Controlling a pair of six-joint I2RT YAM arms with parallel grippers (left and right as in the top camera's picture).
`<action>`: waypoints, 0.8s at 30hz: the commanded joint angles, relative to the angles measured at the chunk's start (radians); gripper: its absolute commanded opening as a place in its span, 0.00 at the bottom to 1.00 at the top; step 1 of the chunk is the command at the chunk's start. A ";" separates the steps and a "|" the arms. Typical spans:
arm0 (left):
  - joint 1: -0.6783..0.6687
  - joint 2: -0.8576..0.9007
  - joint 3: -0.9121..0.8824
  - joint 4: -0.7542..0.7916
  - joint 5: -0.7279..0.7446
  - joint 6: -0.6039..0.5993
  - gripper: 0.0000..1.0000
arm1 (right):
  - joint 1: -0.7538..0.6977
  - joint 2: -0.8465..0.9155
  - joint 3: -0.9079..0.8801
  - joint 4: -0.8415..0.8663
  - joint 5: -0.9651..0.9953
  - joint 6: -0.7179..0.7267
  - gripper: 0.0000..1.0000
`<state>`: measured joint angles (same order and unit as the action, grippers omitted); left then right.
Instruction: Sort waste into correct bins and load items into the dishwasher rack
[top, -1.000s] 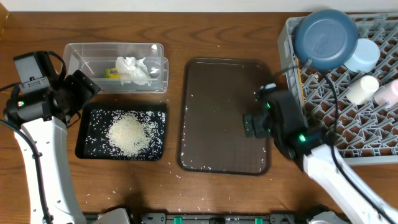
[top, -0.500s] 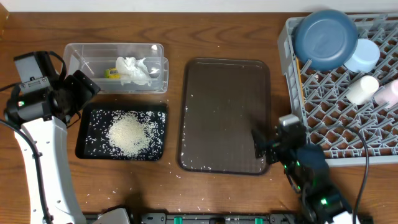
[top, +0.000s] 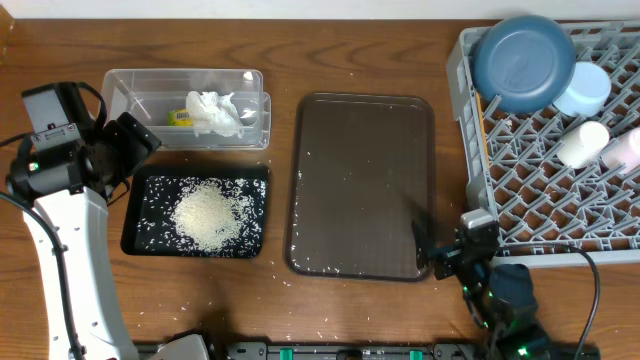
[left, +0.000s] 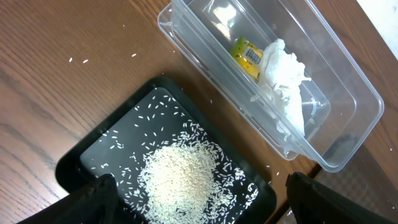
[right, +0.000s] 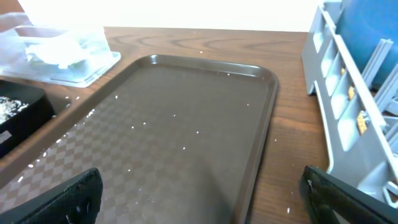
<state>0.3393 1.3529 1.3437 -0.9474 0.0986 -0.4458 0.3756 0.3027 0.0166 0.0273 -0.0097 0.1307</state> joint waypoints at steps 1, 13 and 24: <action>0.005 0.000 0.008 -0.006 -0.005 -0.005 0.90 | -0.045 -0.058 -0.011 -0.024 -0.032 -0.009 0.99; 0.005 0.000 0.008 -0.006 -0.005 -0.005 0.90 | -0.192 -0.201 -0.011 -0.098 -0.055 -0.009 0.99; 0.005 0.000 0.008 -0.006 -0.005 -0.005 0.89 | -0.296 -0.298 -0.011 -0.096 -0.055 -0.008 0.99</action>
<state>0.3393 1.3529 1.3441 -0.9474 0.0986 -0.4454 0.1062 0.0132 0.0090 -0.0677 -0.0566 0.1284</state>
